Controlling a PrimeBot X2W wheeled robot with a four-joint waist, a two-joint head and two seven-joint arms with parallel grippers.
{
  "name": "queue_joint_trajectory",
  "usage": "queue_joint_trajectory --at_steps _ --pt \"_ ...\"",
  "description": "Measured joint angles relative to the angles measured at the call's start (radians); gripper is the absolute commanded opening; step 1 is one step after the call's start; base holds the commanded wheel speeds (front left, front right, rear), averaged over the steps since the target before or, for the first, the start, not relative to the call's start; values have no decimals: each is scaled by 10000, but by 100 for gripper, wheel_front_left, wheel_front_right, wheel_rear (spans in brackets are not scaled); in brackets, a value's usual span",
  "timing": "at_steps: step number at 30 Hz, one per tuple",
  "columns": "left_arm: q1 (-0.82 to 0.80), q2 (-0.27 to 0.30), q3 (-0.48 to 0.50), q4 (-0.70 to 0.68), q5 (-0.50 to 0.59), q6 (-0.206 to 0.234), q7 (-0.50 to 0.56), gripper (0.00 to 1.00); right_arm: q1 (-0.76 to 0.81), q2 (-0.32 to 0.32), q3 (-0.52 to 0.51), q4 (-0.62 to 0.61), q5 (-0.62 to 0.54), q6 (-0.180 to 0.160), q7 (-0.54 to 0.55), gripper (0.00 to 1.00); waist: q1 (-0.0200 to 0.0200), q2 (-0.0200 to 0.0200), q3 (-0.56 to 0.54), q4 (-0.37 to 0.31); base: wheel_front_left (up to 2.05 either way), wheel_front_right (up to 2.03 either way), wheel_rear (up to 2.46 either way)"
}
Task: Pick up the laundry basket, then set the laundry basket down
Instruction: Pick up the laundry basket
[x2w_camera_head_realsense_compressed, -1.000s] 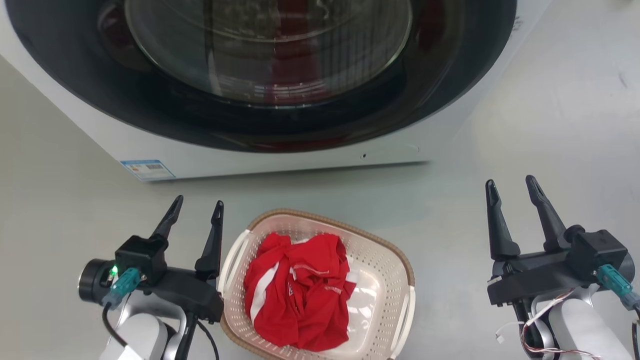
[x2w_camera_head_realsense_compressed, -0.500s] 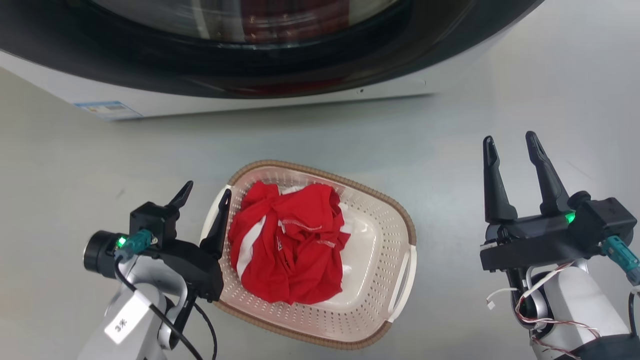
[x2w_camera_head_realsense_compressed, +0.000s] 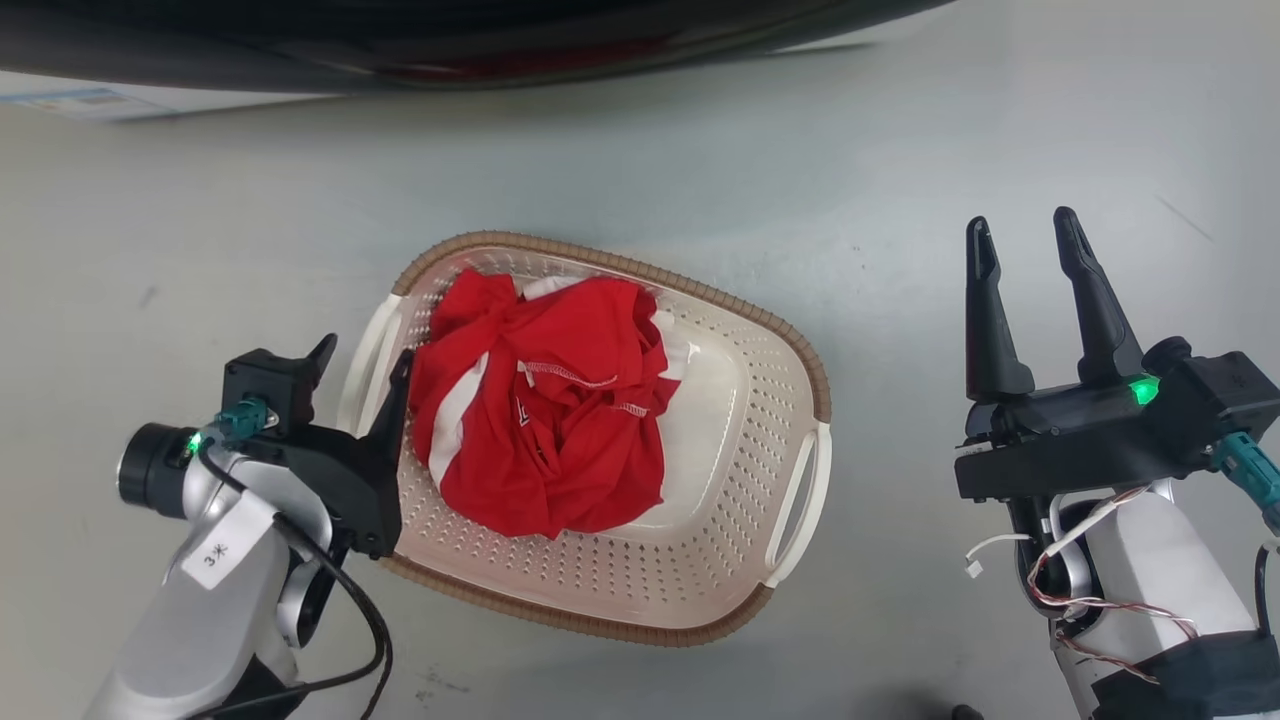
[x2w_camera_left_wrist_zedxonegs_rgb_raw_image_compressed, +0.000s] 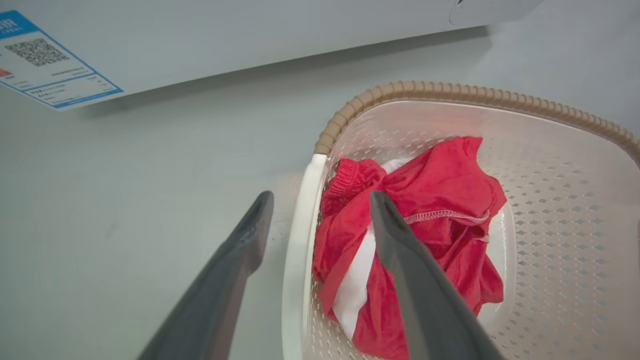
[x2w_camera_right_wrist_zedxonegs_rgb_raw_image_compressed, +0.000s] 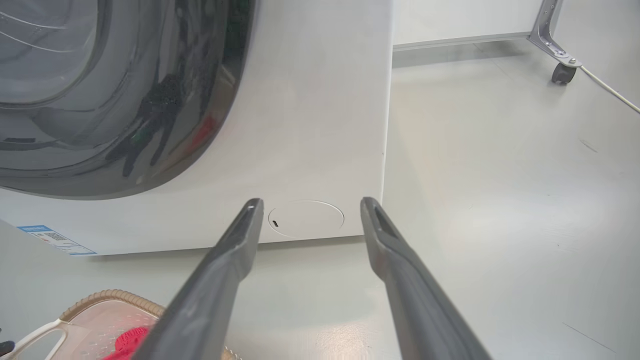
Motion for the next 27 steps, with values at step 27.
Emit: queue_joint_trajectory --at_steps 27 --pt "-1357 -472 228 2872 -407 -190 144 87 1 244 -249 291 -215 391 0 100 -1 -2 750 -335 0 0 0"
